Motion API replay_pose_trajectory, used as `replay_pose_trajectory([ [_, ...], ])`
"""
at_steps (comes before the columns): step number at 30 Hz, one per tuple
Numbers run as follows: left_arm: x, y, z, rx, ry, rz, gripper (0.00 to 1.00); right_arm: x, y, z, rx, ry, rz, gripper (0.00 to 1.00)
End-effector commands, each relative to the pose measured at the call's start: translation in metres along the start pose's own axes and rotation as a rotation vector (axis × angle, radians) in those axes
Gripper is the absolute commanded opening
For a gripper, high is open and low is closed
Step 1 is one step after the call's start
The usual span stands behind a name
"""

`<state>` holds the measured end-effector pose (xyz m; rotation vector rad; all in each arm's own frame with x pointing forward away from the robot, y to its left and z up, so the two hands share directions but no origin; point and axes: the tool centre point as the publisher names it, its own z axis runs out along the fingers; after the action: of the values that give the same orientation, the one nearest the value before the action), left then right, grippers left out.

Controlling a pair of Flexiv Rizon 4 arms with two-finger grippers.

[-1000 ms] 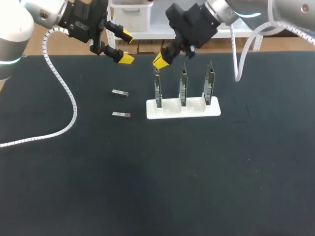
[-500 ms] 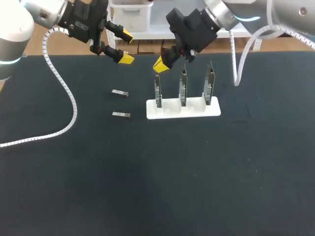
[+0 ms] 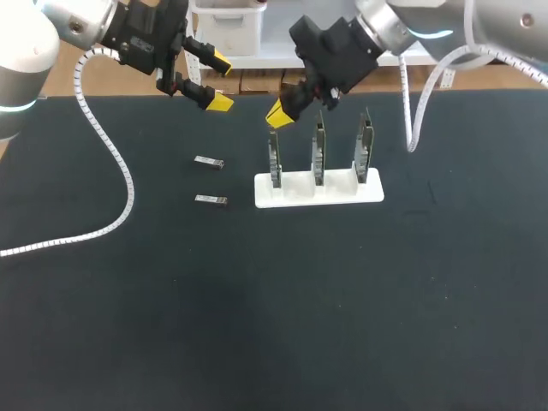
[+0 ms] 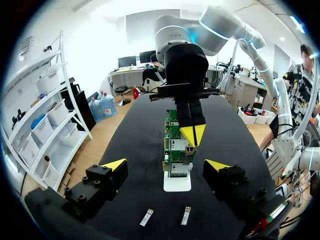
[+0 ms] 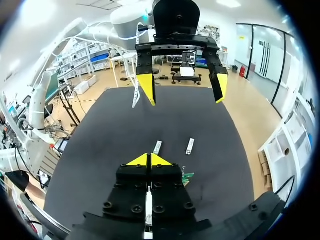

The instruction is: Pick up the optical module with the left hand, and insert it into the network port with the right hand.

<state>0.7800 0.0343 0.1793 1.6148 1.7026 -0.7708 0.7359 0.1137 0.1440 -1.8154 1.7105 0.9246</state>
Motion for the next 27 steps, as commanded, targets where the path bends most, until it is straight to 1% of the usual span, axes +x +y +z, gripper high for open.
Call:
replay_pose_trajectory([
  [1,-0.001,0.001,0.000,0.003,0.007,-0.003,1.00,0.004,0.003,0.003,0.008,-0.005,-0.003,0.00],
  [7,-0.001,0.001,0.000,0.003,0.007,-0.003,1.00,-0.012,0.007,-0.012,0.052,-0.019,-0.055,0.00],
  [13,-0.001,0.001,0.000,0.003,0.007,-0.003,1.00,-0.021,0.015,-0.029,0.098,-0.001,-0.074,0.00],
  [17,-0.001,0.001,0.000,0.003,0.007,-0.003,1.00,-0.017,0.024,-0.045,0.140,0.021,-0.057,0.00],
  [22,-0.001,0.001,0.000,0.003,0.007,-0.003,1.00,-0.014,0.041,-0.066,0.191,0.020,-0.052,0.00],
  [24,-0.001,0.001,0.000,0.003,0.007,-0.003,1.00,-0.012,0.045,-0.072,0.198,0.034,-0.040,0.00],
  [27,-0.001,0.001,0.000,0.003,0.007,-0.003,1.00,-0.005,0.050,-0.080,0.207,0.033,-0.032,0.00],
])
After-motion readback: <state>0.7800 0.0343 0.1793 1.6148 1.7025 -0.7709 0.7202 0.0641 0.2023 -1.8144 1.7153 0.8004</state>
